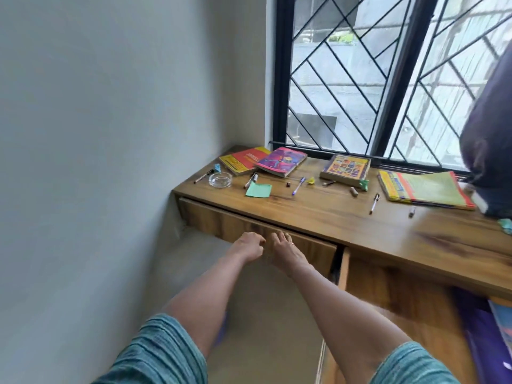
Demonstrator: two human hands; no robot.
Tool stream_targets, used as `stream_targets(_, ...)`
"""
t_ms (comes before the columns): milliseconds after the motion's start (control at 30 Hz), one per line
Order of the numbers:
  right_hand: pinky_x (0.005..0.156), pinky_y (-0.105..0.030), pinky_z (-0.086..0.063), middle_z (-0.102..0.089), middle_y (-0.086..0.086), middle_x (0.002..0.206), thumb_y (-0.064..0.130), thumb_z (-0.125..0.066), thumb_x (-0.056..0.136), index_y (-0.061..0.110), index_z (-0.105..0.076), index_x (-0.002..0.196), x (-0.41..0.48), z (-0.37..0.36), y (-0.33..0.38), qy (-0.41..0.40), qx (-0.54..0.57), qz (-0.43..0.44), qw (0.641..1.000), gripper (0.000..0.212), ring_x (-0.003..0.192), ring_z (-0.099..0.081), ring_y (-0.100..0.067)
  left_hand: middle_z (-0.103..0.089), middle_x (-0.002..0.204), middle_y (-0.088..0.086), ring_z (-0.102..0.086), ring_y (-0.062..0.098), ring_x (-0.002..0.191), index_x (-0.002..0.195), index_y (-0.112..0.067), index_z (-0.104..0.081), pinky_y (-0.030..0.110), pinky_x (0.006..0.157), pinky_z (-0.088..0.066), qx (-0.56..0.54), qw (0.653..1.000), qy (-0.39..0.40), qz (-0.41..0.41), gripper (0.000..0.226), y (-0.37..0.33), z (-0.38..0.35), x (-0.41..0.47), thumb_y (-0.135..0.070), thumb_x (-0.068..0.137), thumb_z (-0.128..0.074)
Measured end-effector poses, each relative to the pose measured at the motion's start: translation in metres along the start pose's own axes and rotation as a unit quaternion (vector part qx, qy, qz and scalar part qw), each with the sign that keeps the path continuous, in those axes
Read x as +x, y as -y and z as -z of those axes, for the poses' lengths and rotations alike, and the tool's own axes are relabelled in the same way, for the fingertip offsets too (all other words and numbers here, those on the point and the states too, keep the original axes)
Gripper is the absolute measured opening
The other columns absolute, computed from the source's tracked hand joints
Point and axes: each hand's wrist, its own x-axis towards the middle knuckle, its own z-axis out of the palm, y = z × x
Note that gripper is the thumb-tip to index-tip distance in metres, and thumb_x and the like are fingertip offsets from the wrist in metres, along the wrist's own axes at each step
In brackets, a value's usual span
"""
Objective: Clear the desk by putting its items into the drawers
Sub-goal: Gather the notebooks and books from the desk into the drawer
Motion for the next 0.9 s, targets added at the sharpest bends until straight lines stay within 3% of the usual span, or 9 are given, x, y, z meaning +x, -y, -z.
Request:
stream_targets(133,0.118,-0.038,-0.021,-0.019,-0.015,0.155,0.013,-0.046,0.093,0.004,-0.021,0.147,0.042,0.002,0.006,-0.004,0.022,-0.026,0.999,0.061,0.145,-0.017,-0.030,-0.061,0.128,0.012,-0.054,0.026,0.121,0.120,-0.013,-0.064,0.030,0.101,-0.042,-0.006,1.000,0.000,-0.014,0.035,0.024,0.010,0.039,-0.010,0.090,-0.046)
stream_targets(333,0.101,-0.041,-0.041,-0.043,-0.015,0.140,0.009,-0.049,0.091,0.005,-0.034,0.139,0.134,0.010,-0.003,-0.056,0.105,-0.104,0.987,0.050,0.126,-0.045,-0.033,-0.052,0.139,0.011,-0.049,0.025,0.127,0.134,-0.013,-0.052,0.030,0.105,-0.038,-0.028,1.000,0.008,-0.004,0.040,0.044,0.028,0.127,-0.013,0.094,-0.045)
stream_targets(467,0.096,-0.039,-0.043,-0.046,-0.018,0.136,0.011,-0.053,0.088,0.004,-0.036,0.138,0.196,0.022,0.001,-0.078,0.143,-0.119,0.980,0.054,0.123,-0.048,-0.035,-0.054,0.136,0.012,-0.058,0.026,0.116,0.136,-0.017,-0.051,0.030,0.094,-0.046,-0.040,0.999,0.024,0.002,0.042,0.053,0.045,0.186,-0.014,0.094,-0.047)
stream_targets(600,0.091,-0.039,-0.044,-0.048,-0.017,0.130,0.010,-0.052,0.089,0.002,-0.041,0.131,0.241,0.033,-0.009,-0.089,0.124,-0.123,0.981,0.044,0.119,-0.049,-0.035,-0.046,0.144,0.012,-0.046,0.026,0.129,0.138,-0.016,-0.049,0.028,0.105,-0.037,-0.021,0.999,0.023,-0.016,0.045,0.054,0.068,0.247,-0.012,0.093,-0.048)
stream_targets(767,0.088,-0.038,-0.044,-0.051,-0.017,0.131,0.008,-0.049,0.091,0.004,-0.041,0.134,0.281,0.042,-0.030,-0.098,0.103,-0.171,0.975,0.045,0.118,-0.051,-0.035,-0.047,0.142,0.013,-0.050,0.028,0.125,0.137,-0.017,-0.049,0.029,0.100,-0.042,-0.029,0.999,0.024,-0.009,0.046,0.062,0.088,0.324,-0.015,0.092,-0.049)
stream_targets(900,0.085,-0.037,-0.045,-0.053,-0.017,0.127,0.009,-0.052,0.089,0.003,-0.045,0.129,0.321,0.046,-0.053,-0.125,0.114,-0.196,0.966,0.041,0.112,-0.054,-0.036,-0.056,0.132,0.015,-0.054,0.029,0.120,0.127,-0.007,-0.057,0.031,0.094,-0.044,-0.064,0.998,0.001,-0.004,0.039,0.068,0.107,0.401,-0.007,0.089,-0.050)
